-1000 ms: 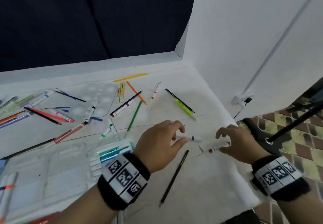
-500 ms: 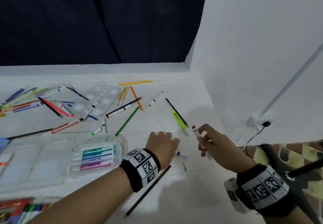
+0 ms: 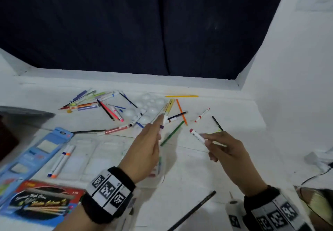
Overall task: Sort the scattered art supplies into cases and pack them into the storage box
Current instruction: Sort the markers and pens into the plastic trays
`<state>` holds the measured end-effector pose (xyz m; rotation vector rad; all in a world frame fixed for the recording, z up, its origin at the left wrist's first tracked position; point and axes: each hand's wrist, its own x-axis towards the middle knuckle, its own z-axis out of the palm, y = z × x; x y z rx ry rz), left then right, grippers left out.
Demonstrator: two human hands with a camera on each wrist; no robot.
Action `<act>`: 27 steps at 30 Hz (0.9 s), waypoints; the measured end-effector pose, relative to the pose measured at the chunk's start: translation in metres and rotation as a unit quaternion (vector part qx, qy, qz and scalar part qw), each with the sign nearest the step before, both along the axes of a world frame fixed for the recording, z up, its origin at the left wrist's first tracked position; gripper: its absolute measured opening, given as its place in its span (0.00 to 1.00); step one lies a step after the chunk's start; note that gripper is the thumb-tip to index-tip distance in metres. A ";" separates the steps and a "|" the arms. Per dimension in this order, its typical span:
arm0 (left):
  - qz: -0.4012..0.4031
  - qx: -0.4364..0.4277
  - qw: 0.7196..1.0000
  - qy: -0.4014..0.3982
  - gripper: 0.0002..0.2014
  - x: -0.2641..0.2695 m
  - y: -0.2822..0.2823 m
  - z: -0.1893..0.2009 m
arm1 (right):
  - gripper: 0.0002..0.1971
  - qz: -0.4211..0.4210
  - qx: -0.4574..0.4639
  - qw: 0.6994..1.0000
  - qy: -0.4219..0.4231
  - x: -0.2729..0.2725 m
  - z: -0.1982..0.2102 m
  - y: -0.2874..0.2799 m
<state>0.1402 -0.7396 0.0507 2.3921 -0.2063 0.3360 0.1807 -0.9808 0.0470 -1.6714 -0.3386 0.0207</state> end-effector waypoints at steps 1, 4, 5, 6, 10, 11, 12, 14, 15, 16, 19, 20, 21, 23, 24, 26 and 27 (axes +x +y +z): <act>0.016 -0.032 0.999 -0.001 0.29 -0.005 0.017 0.000 | 0.11 0.018 -0.004 1.000 0.000 0.000 0.001 0.012; 0.061 -0.132 0.989 0.000 0.26 -0.023 0.066 0.003 | 0.09 0.061 -0.025 0.998 -0.003 -0.004 0.009 0.052; 0.072 -0.155 0.985 0.005 0.26 -0.030 0.082 0.005 | 0.10 0.066 -0.030 0.997 -0.001 -0.006 0.013 0.066; 0.077 -0.173 0.982 0.010 0.25 -0.038 0.097 0.007 | 0.11 0.069 -0.028 0.997 0.002 -0.008 0.016 0.081; 0.089 -0.194 0.976 0.035 0.24 -0.064 0.159 0.005 | 0.18 0.089 0.041 0.994 0.050 -0.017 0.025 0.143; 0.090 -0.190 0.977 0.040 0.25 -0.068 0.175 0.002 | 0.19 0.096 0.058 0.991 0.068 -0.020 0.025 0.159; 0.090 -0.182 0.978 0.044 0.25 -0.072 0.190 -0.001 | 0.20 0.102 0.066 0.990 0.078 -0.023 0.024 0.174; 0.084 -0.162 0.982 0.058 0.26 -0.079 0.219 -0.007 | 0.20 0.109 0.065 0.988 0.082 -0.029 0.020 0.203; 0.080 -0.155 0.982 0.070 0.26 -0.081 0.232 -0.008 | 0.19 0.112 0.059 0.989 0.081 -0.032 0.017 0.216; 0.074 -0.152 0.982 0.086 0.26 -0.082 0.244 -0.009 | 0.18 0.114 0.047 0.989 0.079 -0.035 0.015 0.227; 0.050 -0.132 0.982 0.122 0.25 -0.080 0.275 -0.014 | 0.12 0.127 -0.005 0.989 0.075 -0.041 0.006 0.260; 0.045 -0.118 0.983 0.132 0.24 -0.077 0.284 -0.017 | 0.11 0.136 -0.018 0.987 0.078 -0.042 0.002 0.270; 0.039 -0.103 0.984 0.143 0.24 -0.074 0.293 -0.021 | 0.11 0.146 -0.031 0.985 0.082 -0.042 -0.001 0.279; 0.027 -0.066 0.984 0.165 0.25 -0.066 0.308 -0.029 | 0.11 0.164 -0.055 0.980 0.096 -0.042 -0.009 0.296; 0.023 -0.047 0.983 0.177 0.25 -0.062 0.313 -0.034 | 0.10 0.166 -0.064 0.979 0.102 -0.040 -0.012 0.303; 0.019 -0.009 0.980 0.200 0.25 -0.054 0.321 -0.041 | 0.10 0.157 -0.077 0.979 0.108 -0.036 -0.017 0.318; 0.016 0.011 0.978 0.209 0.24 -0.051 0.322 -0.043 | 0.11 0.150 -0.081 0.979 0.111 -0.033 -0.020 0.325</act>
